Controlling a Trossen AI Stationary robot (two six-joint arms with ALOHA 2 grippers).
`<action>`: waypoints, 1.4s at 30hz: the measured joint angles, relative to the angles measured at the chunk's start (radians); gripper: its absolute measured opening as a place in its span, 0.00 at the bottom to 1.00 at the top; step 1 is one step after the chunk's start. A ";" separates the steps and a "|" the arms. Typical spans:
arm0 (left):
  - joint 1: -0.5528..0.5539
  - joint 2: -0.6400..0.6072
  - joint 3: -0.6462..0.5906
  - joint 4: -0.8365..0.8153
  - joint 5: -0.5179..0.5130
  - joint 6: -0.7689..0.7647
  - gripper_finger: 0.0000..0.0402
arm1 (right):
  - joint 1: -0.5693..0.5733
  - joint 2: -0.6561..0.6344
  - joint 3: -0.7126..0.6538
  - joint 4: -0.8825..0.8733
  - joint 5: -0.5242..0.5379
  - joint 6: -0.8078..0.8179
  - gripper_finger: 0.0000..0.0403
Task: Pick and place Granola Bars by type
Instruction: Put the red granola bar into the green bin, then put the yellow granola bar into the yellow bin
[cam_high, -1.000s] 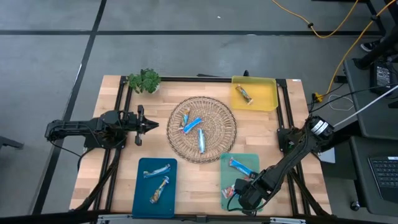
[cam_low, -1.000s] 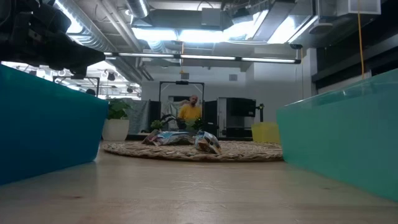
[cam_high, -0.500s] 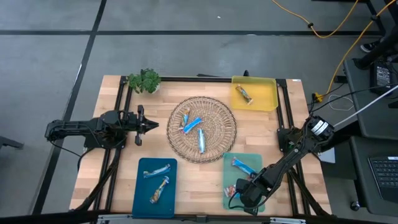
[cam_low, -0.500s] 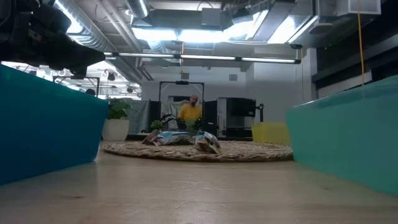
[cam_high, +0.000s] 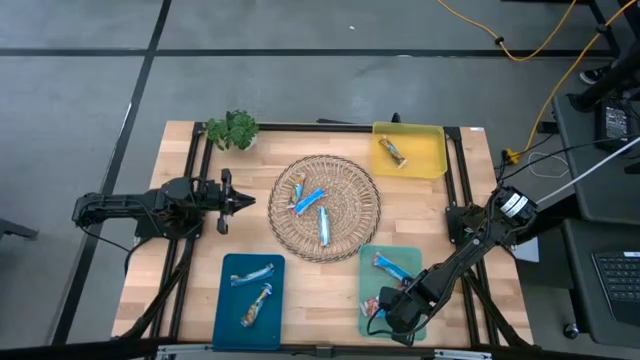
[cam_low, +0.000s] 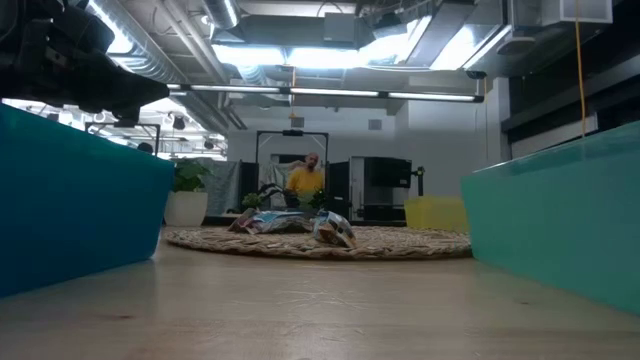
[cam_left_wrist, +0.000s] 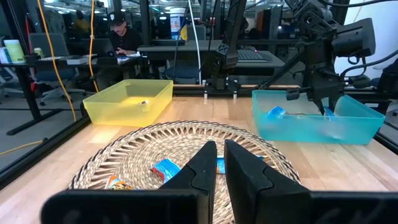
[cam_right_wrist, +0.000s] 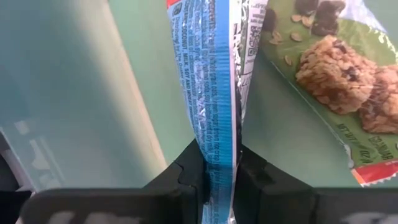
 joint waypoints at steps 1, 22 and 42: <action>0.000 0.000 0.000 0.000 0.000 0.000 0.06 | 0.000 0.000 0.000 0.000 0.000 0.000 0.14; 0.000 0.000 0.000 0.000 0.000 0.000 0.06 | -0.003 -0.003 0.031 -0.052 -0.105 0.052 0.57; 0.000 0.000 0.000 0.000 0.000 0.000 0.07 | -0.111 -0.003 0.425 -0.753 0.064 -0.426 0.53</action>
